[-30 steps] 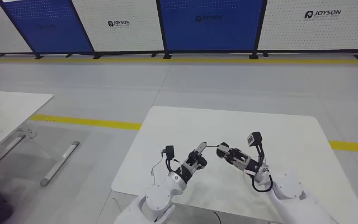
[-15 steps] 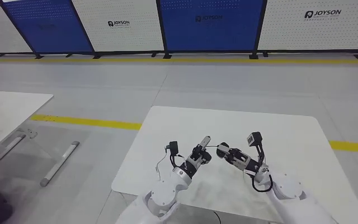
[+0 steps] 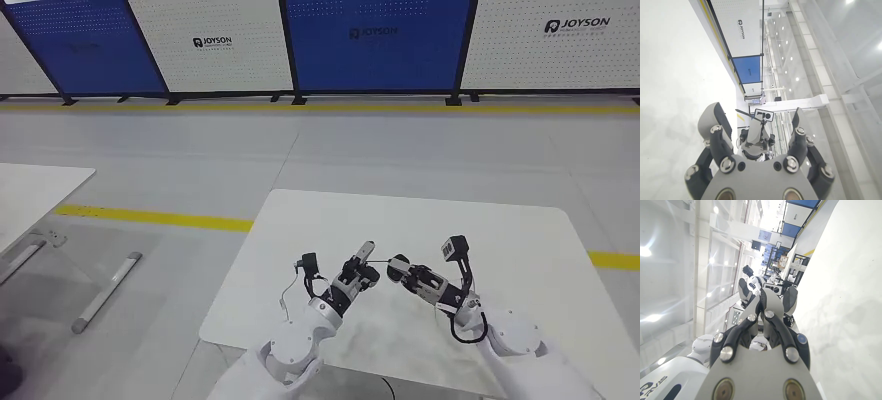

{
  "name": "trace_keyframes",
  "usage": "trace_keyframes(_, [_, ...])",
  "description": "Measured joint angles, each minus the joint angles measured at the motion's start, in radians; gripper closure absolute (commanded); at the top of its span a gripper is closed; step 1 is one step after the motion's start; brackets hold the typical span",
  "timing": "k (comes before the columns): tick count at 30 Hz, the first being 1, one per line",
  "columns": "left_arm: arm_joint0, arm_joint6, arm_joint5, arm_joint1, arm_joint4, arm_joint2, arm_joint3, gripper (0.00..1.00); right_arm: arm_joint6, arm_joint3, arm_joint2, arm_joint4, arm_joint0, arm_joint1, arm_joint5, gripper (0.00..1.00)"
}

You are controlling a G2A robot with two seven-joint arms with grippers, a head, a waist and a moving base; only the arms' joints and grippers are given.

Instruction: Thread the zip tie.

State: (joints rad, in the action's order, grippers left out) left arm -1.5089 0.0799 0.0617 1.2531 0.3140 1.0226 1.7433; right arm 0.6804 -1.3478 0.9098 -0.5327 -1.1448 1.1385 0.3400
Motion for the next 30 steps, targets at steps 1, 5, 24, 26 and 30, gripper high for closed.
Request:
trace_keyframes(1, [-0.001,-0.003,0.001,0.0,-0.001,0.001,-0.002,1.0,0.0,0.0,0.0,0.0,0.0,0.0,0.0,1.0])
trace_keyframes(5, [-0.006,-0.012,0.005,0.0,-0.009,0.003,-0.005,1.0,0.0,0.0,0.0,0.0,0.0,0.0,0.0,1.0])
trace_keyframes(24, [-0.015,-0.03,0.029,0.004,-0.037,0.011,-0.001,1.0,0.0,0.0,0.0,0.0,0.0,0.0,0.0,1.0])
trace_keyframes(26, [-0.018,-0.029,0.034,0.004,-0.038,0.014,0.0,1.0,0.0,0.0,0.0,0.0,0.0,0.0,0.0,1.0])
trace_keyframes(30, [-0.023,-0.024,0.042,0.005,-0.045,0.019,0.002,1.0,0.0,0.0,0.0,0.0,0.0,0.0,0.0,1.0])
